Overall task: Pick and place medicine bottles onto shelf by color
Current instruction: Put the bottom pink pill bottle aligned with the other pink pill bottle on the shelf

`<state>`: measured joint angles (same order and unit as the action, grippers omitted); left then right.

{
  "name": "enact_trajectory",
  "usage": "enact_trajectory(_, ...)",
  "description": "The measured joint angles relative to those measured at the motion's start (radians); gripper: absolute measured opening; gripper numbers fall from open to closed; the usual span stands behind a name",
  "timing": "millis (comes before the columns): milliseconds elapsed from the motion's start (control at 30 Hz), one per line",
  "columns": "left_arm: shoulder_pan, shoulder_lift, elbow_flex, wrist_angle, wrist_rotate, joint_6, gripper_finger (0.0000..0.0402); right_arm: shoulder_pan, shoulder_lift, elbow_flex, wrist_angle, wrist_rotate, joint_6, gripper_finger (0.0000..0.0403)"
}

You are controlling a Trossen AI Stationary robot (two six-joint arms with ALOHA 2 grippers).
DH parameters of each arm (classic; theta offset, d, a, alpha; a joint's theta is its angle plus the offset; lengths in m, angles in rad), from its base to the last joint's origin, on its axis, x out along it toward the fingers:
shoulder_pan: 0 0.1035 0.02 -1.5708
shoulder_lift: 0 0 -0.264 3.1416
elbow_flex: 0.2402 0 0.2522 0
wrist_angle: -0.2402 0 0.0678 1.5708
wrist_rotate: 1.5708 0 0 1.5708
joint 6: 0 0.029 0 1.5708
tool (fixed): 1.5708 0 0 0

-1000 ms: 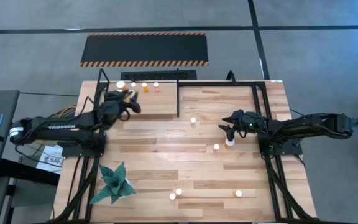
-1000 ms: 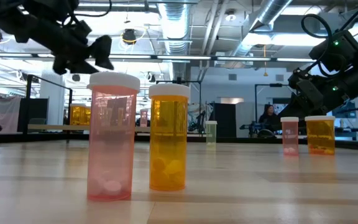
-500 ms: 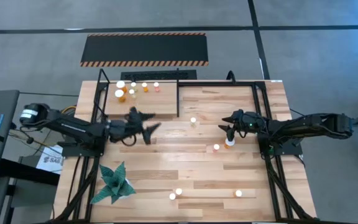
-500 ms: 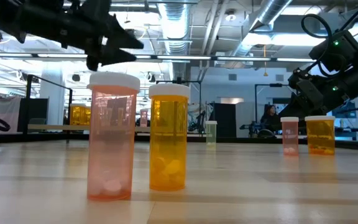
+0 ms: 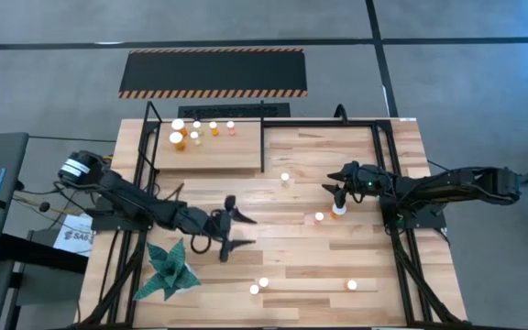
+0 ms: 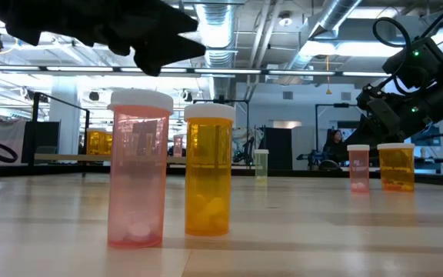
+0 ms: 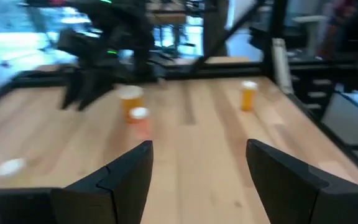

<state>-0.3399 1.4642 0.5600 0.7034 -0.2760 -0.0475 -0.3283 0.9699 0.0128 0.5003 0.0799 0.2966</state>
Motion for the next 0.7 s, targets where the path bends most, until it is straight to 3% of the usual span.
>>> enact_trajectory(167, -0.056, 0.097, 0.084, -0.004, 0.077, 0.004, 0.0246, 0.000, 0.000, 0.000, 0.000, 0.000, 0.000, 0.0256)
enact_trajectory(467, -0.119, 0.231, 0.301, -0.157, 0.087, 0.084, 0.0246, 0.000, 0.000, 0.000, 0.000, 0.000, 0.000, 0.0256)
enact_trajectory(700, -0.133, 0.240, 0.328, -0.215, 0.109, 0.118, 0.0246, 0.000, 0.000, 0.000, -0.001, 0.000, 0.000, 0.0256)
